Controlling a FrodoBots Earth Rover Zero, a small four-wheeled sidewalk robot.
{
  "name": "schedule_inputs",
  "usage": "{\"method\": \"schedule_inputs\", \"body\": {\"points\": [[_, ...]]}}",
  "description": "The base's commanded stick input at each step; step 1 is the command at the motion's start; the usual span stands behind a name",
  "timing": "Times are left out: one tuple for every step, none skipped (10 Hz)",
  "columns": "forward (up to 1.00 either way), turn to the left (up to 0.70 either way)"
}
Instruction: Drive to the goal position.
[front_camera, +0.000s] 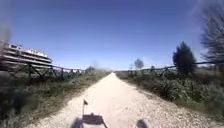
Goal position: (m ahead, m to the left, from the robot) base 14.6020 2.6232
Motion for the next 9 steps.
{"method": "schedule_inputs", "body": {"points": [[0.5, 0.0], [0.5, 0.0], [0.5, 0.0], [0.5, 0.0], [0.5, 0.0], [0.5, 0.0], [0.5, 0.0], [0.5, 0.0], [0.5, 0.0]]}}
